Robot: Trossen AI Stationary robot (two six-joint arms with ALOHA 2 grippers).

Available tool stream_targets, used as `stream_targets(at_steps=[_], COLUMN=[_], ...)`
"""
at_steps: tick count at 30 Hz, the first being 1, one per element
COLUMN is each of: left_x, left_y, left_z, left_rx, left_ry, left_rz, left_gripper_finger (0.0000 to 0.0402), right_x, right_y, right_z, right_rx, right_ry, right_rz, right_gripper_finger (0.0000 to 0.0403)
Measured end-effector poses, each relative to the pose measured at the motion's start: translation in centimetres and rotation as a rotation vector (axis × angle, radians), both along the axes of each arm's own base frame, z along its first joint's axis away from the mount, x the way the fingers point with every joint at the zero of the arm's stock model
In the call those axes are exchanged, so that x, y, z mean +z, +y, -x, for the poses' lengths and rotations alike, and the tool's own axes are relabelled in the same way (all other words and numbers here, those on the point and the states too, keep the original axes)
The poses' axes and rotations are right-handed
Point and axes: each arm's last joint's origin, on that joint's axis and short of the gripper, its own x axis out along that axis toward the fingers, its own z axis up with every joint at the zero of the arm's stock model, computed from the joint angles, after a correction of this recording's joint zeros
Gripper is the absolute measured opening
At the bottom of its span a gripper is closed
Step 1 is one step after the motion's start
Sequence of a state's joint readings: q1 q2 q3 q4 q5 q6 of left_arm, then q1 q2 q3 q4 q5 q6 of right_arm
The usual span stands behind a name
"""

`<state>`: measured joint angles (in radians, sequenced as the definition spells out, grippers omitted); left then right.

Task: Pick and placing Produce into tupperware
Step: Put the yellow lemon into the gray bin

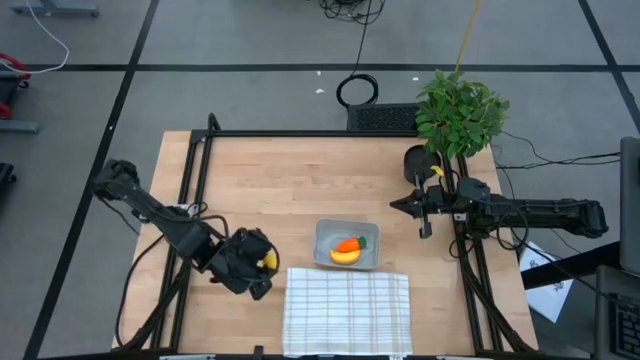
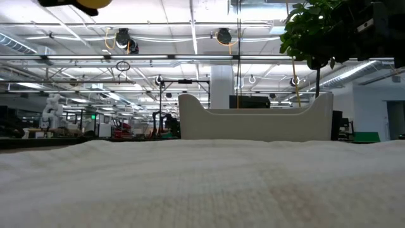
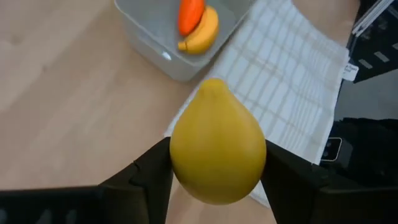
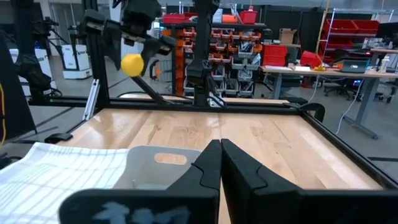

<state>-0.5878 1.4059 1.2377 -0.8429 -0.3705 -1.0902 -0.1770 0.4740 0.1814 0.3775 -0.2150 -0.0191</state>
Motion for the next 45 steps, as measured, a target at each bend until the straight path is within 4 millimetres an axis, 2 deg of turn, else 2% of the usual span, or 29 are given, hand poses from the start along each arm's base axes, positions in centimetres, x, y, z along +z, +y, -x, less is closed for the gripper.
stream_targets(at_steps=[10,16,27,33,45], left_x=[2.3,3.3,4.6,4.6,4.5], left_y=[2.9,3.9,5.3,6.4,7.5], left_z=[0.5,0.4,1.6,1.1,0.3], left_rx=[-0.154,-0.242,-0.244,-0.190,-0.184], left_ry=[-0.087,-0.140,-0.166,-0.157,-0.145], left_rz=[-0.209,-0.329,-0.460,-0.489,-0.529], left_gripper_finger=[0.0202,0.0205,0.0206,0.0207,0.0207], right_x=[0.4,0.6,1.3,1.4,1.2], right_y=[0.0,0.0,0.0,0.0,0.0], right_z=[0.0,0.0,0.1,0.1,0.1], right_rx=[-0.002,-0.002,-0.009,-0.016,-0.015], right_ry=[-0.041,-0.061,-0.141,-0.151,-0.129], right_rz=[0.033,0.001,0.085,0.176,0.171], right_gripper_finger=[0.0000,0.0000,0.0000,0.0000,0.0000])
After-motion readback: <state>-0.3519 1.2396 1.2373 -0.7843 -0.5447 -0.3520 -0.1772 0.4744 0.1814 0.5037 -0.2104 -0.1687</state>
